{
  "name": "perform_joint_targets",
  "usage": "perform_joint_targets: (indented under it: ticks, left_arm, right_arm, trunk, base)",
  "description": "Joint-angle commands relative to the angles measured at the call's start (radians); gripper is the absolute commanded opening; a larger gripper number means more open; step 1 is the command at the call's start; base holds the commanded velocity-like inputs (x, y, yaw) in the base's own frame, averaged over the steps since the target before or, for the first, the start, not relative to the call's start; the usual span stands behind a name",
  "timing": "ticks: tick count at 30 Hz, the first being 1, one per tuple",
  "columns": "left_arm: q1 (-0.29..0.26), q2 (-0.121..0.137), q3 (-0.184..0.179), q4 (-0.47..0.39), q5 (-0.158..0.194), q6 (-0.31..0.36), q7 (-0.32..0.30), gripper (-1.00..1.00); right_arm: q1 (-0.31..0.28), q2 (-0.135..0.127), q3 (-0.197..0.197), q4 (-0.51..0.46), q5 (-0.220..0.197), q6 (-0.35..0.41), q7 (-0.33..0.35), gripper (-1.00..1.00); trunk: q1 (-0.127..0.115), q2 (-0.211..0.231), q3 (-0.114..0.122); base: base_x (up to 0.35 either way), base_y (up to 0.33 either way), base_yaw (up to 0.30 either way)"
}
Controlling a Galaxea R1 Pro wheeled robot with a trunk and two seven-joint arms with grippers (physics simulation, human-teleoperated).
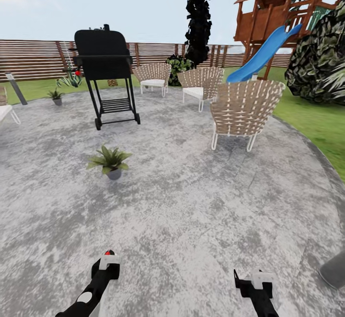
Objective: Pick up the pesticide atomizer in the garden and spray insectifuge to fully cover both potted plants in the garden.
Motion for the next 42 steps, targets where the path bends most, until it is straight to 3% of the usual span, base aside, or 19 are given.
perform_joint_targets:
  ticks: [1, 31, 42]
  left_arm:
    - [-0.001, 0.000, 0.000, 0.001, -0.002, -0.003, 0.000, -1.00]
    - [-0.001, 0.000, 0.000, 0.001, -0.002, -0.003, 0.000, -1.00]
    - [-0.001, 0.000, 0.000, 0.000, -0.002, -0.003, 0.000, -1.00]
  right_arm:
    - [0.000, 0.000, 0.001, 0.001, 0.001, -0.003, -0.003, 1.00]
    - [0.000, 0.005, 0.001, 0.001, 0.001, -0.003, -0.003, 1.00]
    - [0.000, 0.017, 0.000, 0.002, 0.001, -0.003, -0.004, 1.00]
  trunk:
    - [0.000, 0.000, -0.001]
    - [0.000, 0.000, -0.001]
    - [0.000, 0.000, 0.003]
  base:
    - [0.339, 0.000, 0.000]
    - [0.332, -0.033, 0.001]
    - [0.284, -0.149, 0.189]
